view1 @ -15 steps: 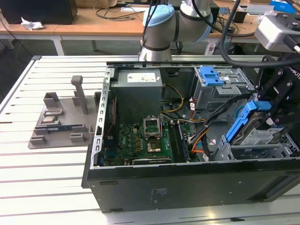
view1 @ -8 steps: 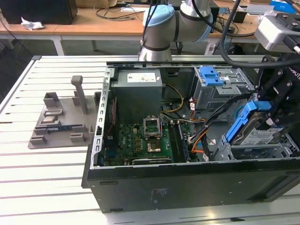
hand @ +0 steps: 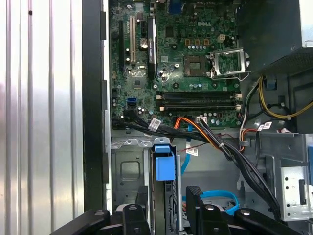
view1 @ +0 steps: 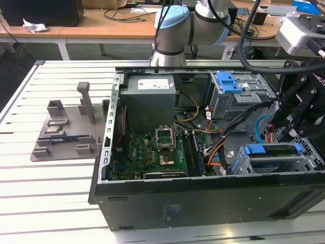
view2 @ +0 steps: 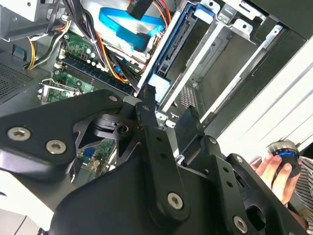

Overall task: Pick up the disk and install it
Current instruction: 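Insert the disk into the insertion slot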

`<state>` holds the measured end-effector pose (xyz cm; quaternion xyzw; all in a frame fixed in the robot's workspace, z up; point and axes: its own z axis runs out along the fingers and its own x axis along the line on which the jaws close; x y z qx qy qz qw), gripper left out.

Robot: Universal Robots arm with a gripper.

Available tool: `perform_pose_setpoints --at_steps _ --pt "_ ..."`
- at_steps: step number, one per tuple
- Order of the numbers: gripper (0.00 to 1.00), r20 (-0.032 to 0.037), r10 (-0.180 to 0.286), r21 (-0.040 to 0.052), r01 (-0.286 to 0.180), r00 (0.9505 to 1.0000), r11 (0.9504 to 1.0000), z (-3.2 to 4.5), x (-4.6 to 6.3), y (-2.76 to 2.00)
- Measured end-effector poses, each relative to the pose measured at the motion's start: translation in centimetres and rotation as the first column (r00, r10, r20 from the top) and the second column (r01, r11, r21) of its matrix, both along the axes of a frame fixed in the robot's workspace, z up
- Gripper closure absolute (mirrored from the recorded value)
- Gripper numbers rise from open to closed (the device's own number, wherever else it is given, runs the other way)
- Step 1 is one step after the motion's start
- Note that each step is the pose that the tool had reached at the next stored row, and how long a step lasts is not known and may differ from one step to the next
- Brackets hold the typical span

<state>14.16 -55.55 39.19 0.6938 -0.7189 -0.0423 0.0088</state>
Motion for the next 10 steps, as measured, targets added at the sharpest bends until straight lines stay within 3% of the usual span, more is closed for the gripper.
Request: perform_pose_setpoints --at_steps 4,5,6,10 --pt "0.82 0.0 0.0 0.0001 0.0 1.0 1.0 -0.02 0.0 0.0" --pt "0.82 0.0 0.0 0.0002 0.0 1.0 1.0 -0.02 0.0 0.0" --pt "0.89 0.0 0.0 0.0001 0.0 1.0 1.0 -0.02 0.0 0.0" --pt "0.89 0.0 0.0 0.0001 0.0 1.0 1.0 -0.03 0.0 0.0"
